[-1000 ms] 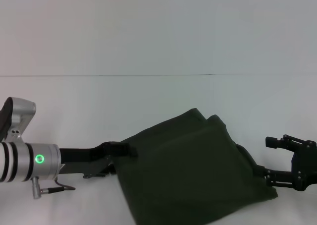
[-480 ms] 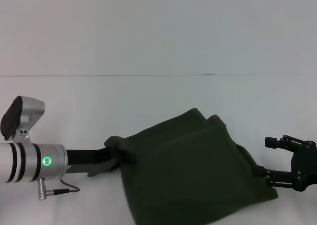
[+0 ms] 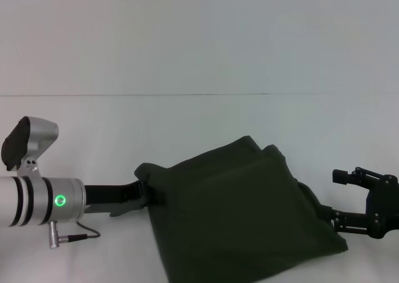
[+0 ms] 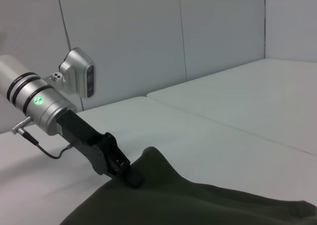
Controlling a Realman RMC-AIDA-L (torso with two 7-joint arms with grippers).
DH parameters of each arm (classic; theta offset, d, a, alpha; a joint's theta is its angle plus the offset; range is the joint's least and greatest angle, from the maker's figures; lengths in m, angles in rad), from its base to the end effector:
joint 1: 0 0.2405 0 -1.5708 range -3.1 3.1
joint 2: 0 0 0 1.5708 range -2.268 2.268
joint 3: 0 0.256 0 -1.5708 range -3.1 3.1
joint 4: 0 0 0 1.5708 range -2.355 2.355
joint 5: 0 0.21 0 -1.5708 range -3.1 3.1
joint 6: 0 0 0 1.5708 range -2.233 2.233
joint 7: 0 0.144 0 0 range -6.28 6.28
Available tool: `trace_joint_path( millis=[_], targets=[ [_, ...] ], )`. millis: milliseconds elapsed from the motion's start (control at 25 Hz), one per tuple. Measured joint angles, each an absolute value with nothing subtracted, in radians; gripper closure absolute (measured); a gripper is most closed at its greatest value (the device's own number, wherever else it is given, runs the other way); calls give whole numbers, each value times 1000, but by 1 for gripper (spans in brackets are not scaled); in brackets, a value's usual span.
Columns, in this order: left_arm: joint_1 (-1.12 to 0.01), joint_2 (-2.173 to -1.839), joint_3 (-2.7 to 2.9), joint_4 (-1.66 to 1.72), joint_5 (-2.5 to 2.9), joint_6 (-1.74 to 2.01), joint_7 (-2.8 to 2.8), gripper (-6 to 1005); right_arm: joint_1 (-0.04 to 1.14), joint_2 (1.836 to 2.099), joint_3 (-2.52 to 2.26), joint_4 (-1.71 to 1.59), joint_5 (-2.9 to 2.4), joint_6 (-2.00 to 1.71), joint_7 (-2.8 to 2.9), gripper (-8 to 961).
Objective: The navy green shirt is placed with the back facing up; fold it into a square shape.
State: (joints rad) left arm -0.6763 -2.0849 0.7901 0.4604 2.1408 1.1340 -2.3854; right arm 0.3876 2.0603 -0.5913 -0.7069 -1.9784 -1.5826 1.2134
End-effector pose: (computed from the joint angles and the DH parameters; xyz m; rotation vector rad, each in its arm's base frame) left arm -0.2716 0.3693 -0.0530 -2.1223 -1.9397 -0.4938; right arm 0.3092 0.3001 0.0305 -2.5702 0.5331 0.6537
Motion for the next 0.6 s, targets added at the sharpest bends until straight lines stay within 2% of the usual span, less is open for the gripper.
trace_joint_path(
  millis=[160,440,600],
  targets=[
    [-691,-2080,796,462,2142,1112,-2383,937,391,2066,-571,-705,-1977,-1590,1213,21],
    [-735,-2075,801,462,2148,1058,-2340,957,395,2078,-557,-703,-1977,-1603,1213,22],
    [-752,-2084,803,468,2148,1006,-2302,956,396,2086,-557,-702,-1977,-1606,1213,21]
  ],
)
